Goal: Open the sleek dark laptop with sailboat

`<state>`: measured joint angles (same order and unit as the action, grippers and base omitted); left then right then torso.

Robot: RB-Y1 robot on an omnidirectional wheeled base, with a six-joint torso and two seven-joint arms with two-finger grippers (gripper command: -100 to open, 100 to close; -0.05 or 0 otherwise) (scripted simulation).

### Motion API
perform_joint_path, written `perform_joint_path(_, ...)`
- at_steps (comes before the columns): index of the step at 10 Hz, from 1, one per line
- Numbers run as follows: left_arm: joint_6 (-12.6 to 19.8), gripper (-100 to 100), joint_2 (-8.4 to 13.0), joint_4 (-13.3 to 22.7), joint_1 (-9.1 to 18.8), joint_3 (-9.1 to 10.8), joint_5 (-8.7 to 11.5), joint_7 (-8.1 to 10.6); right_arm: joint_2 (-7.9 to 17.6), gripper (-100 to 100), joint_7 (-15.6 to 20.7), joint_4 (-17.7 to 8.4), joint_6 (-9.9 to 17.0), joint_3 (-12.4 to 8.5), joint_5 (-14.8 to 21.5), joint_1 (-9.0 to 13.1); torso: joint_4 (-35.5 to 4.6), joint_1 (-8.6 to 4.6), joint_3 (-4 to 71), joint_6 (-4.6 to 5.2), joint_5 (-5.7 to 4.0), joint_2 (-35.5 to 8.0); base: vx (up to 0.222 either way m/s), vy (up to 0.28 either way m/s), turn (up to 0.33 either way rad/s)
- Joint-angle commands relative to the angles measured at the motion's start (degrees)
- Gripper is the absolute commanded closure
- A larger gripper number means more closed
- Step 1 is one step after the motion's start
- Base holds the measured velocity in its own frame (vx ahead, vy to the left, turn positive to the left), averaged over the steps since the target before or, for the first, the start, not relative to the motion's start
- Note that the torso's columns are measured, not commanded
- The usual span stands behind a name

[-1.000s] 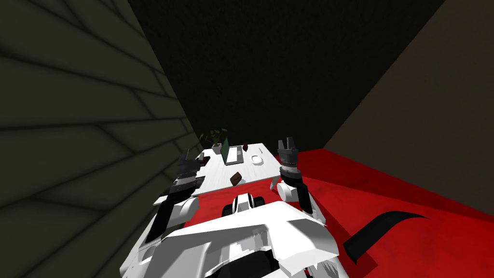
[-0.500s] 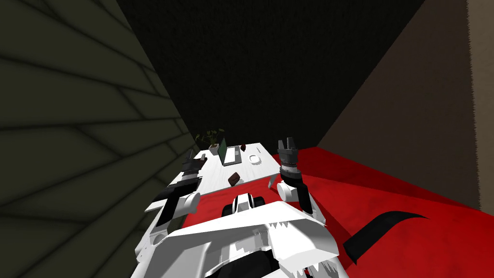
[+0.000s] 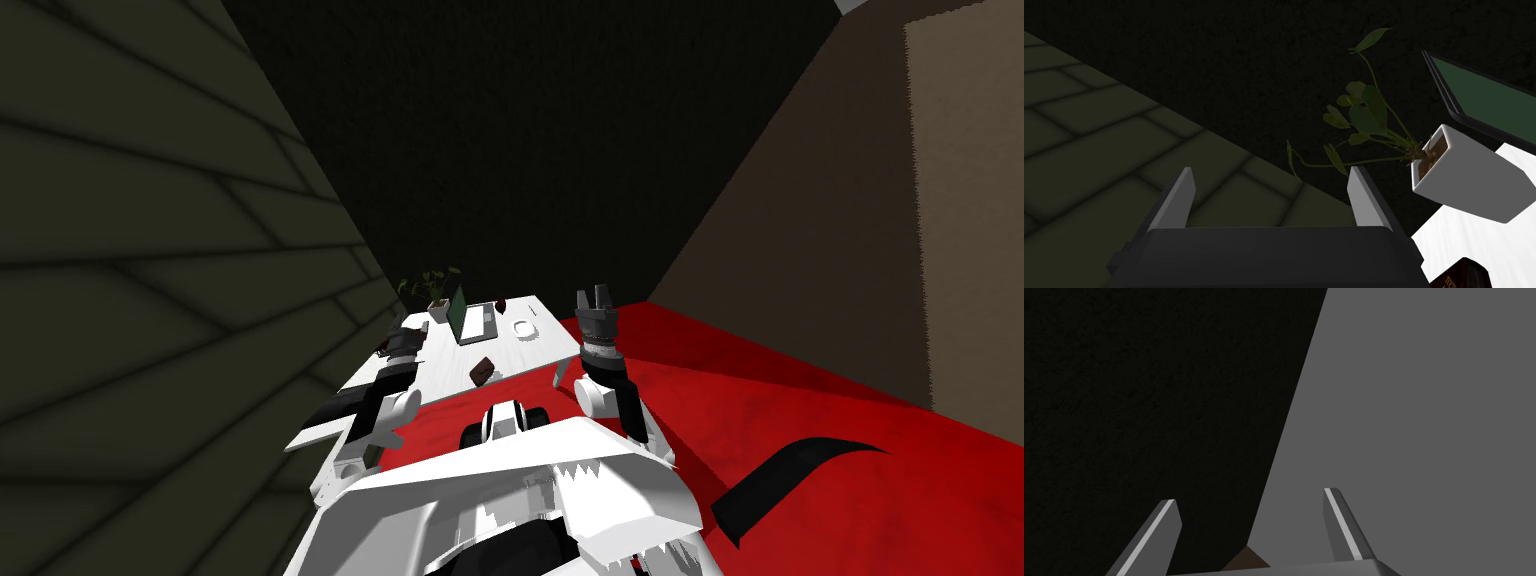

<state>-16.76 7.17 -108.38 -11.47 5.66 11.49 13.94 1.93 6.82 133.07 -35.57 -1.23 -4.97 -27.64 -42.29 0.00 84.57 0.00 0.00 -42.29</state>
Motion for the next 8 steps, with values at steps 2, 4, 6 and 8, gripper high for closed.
perform_joint_path(2, 2.13, -100, -0.65, 5.07, 3.27, 1.90, 1.21, 1.21, 0.00, 0, 0.00, 0.00, 0.00, 0.00, 0.00, 0.00, 0.00, 0.01, 0.01, 0.00, 0.00, 0.01, -0.006, -0.005, -0.066)
perform_joint_path(4, 3.37, -100, -0.89, 7.94, 5.14, 2.86, 1.81, 1.76, 0.00, 0, 0.00, 0.00, 0.00, 0.00, 0.00, 0.00, 0.00, -0.01, 0.00, 0.00, 0.00, 0.00, -0.007, -0.006, -0.075)
perform_joint_path(6, 4.71, -100, -0.83, 11.05, 7.16, 3.89, 2.45, 2.34, 0.00, 0, 0.00, 0.00, 0.00, 0.00, 0.00, 0.00, 0.00, 0.00, 0.00, 0.00, 0.00, 0.01, -0.007, -0.008, -0.080)
perform_joint_path(8, 6.16, -100, -0.49, 14.03, 9.32, 5.00, 3.14, 2.97, 0.00, 0, 0.00, 0.00, 0.00, 0.00, 0.00, 0.00, 0.00, 0.01, 0.00, 0.00, 0.00, 0.01, -0.008, -0.008, -0.096)
